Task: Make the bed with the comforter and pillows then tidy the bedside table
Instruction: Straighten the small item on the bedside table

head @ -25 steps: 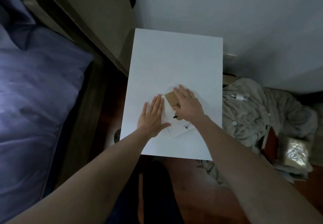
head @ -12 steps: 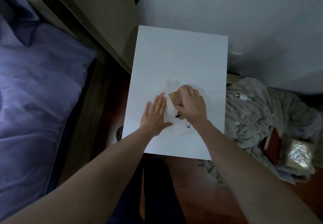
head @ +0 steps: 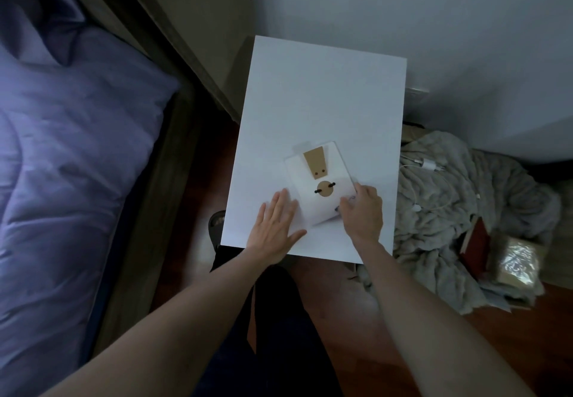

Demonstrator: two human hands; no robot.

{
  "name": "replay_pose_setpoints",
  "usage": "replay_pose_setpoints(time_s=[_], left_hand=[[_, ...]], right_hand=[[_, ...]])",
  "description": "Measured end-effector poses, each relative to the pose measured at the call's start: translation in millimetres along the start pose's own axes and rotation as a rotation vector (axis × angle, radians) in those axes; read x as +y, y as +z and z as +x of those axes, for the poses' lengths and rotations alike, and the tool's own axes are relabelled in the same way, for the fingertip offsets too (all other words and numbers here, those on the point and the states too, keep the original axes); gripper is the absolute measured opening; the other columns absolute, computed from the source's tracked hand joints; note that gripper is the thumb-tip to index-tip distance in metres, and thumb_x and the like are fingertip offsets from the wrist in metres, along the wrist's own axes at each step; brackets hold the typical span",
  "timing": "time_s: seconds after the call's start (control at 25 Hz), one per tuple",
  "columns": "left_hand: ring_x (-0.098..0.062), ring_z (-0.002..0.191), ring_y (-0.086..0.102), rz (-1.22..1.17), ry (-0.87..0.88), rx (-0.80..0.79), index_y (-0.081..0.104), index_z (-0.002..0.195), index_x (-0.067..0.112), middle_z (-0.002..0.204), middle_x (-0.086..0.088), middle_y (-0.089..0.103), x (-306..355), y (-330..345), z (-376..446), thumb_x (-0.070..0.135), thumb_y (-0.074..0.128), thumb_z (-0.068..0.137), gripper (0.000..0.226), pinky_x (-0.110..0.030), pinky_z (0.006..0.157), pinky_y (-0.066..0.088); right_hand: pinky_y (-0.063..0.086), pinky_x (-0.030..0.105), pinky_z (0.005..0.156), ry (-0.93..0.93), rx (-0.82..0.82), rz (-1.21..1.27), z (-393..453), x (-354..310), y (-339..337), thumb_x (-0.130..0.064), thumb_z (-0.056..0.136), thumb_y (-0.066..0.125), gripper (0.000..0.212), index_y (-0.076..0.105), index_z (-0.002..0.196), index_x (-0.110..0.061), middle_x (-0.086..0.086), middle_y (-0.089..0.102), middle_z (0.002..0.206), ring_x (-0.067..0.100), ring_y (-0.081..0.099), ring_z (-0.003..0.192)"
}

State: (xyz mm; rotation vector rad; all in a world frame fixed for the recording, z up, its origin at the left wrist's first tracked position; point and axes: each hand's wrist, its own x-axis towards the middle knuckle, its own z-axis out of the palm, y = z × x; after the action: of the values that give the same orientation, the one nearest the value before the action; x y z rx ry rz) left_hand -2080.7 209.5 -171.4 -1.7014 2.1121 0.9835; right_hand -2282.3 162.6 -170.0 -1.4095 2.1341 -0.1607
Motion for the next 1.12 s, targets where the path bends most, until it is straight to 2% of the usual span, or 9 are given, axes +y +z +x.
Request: replay_pose_setpoints(time_s=[0.16,0.32,0.44,0.6,0.72,0.92,1.0,1.12], left_hand=[[-0.021,0.145,-0.025,-0.162,-0.034,-0.057,-0.003,0.154,0.026,0.158,-0.003,-0.024,26,13,-10,0.060,0.023,0.096,0.072,-0.044,0.121,-0.006],[-0.019,0.147,-0.019,-0.431,-0.154,-0.052,0.007,0.154,0.022,0.161,0.002,-0.017,37,10,-6,0.054,0.030,0.098,0.069,-0.046,0.120,-0.005],[-0.018,0.150,-0.007,-0.686,-0.185,0.026,0.014,0.154,0.020,0.163,0.004,0.001,34,1,-8,0.045,0.036,0.100,0.063,-0.051,0.121,0.004],[-0.014,0.150,0.002,-0.970,-0.221,0.139,0.014,0.154,0.019,0.162,0.004,0.010,37,-25,-21,0.043,0.039,0.100,0.064,-0.040,0.123,0.008],[-0.010,0.148,0.011,-1.118,-0.228,0.218,0.018,0.153,0.024,0.161,0.008,0.015,39,-52,-32,0.045,0.040,0.099,0.062,-0.039,0.122,0.015],[-0.007,0.146,0.018,-1.201,-0.191,0.327,0.023,0.151,0.026,0.159,0.011,0.021,37,-85,-45,0.043,0.040,0.100,0.057,-0.027,0.117,0.018],[-0.008,0.146,0.018,-1.189,-0.183,0.345,0.022,0.152,0.027,0.159,0.011,0.021,35,-93,-49,0.043,0.040,0.100,0.058,-0.029,0.118,0.018],[-0.009,0.145,0.022,-1.208,-0.152,0.388,0.022,0.152,0.026,0.158,0.010,0.024,30,-100,-54,0.040,0.041,0.100,0.056,-0.032,0.119,0.021]], right_hand=[[0.041,0.033,0.092,0.263,0.039,0.238,-13,-2,4,-0.019,0.092,0.049,0.040,0.057,0.131,-0.014,0.008,0.048,0.133,0.027,0.051,0.117],[0.045,0.032,0.091,0.324,0.024,0.315,-18,-3,5,-0.012,0.092,0.047,0.037,0.061,0.126,-0.011,0.009,0.053,0.128,0.027,0.058,0.109],[0.048,0.034,0.092,0.320,0.058,0.344,-21,-10,2,-0.010,0.091,0.046,0.036,0.064,0.123,-0.011,0.008,0.060,0.121,0.025,0.059,0.108],[0.039,0.025,0.087,0.279,0.148,0.398,-33,-36,-7,-0.009,0.094,0.042,0.031,0.064,0.116,-0.009,0.008,0.059,0.120,0.023,0.056,0.109],[0.038,0.022,0.087,0.255,0.220,0.507,-39,-55,-20,-0.010,0.098,0.039,0.032,0.065,0.116,-0.009,0.006,0.060,0.122,0.020,0.056,0.110],[0.040,0.020,0.094,0.209,0.286,0.642,-49,-79,-37,-0.008,0.097,0.037,0.036,0.067,0.117,-0.010,0.002,0.065,0.121,0.015,0.057,0.113],[0.043,0.025,0.099,0.194,0.293,0.688,-55,-89,-41,-0.008,0.096,0.037,0.038,0.068,0.117,-0.010,0.000,0.067,0.119,0.014,0.058,0.113],[0.046,0.030,0.100,0.164,0.283,0.730,-58,-101,-43,-0.007,0.095,0.037,0.038,0.069,0.115,-0.012,-0.001,0.069,0.115,0.014,0.060,0.110]])
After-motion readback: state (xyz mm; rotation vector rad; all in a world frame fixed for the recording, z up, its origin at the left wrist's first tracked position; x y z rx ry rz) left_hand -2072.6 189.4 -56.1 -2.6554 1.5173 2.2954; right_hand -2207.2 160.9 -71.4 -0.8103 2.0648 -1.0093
